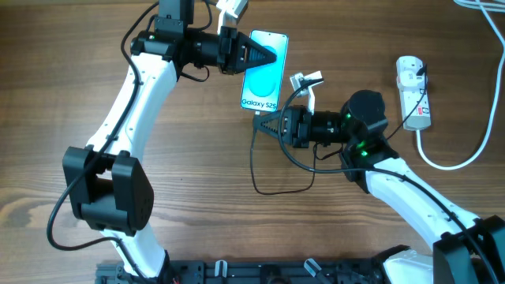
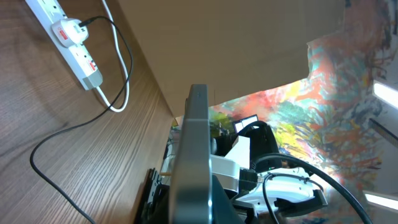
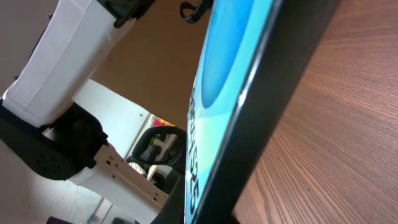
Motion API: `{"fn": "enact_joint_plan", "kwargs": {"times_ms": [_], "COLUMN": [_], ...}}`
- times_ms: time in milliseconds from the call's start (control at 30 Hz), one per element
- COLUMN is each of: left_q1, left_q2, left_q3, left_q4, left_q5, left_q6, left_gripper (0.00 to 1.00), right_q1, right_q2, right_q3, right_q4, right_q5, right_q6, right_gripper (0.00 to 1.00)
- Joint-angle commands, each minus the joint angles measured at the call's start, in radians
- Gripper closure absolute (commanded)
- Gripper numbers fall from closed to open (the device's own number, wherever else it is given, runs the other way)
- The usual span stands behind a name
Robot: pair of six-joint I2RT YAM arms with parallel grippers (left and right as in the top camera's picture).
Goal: Plug charger to phone and switch on socket
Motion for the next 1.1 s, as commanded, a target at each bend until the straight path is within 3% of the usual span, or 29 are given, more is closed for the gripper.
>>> {"fn": "enact_joint_plan", "kwargs": {"times_ms": [0, 1067], "left_q1": [-0.019, -0.019], "left_q2": [-0.023, -0.023], "left_q3": [0.019, 0.019], "left_q4": [-0.004, -0.008], "left_q5": [0.021, 0.022], "left_q6": [0.047, 0.055], "left_gripper": [0.96, 0.96], "right_q1": [-0.009, -0.013], "right_q2": [-0.001, -0.001], "right_q3": [0.01, 0.01], "right_q4": [0.026, 0.06], "right_q5": [0.026, 0.031], "right_q6": [0.0, 0.042], "right_gripper": [0.95, 0.95]}}
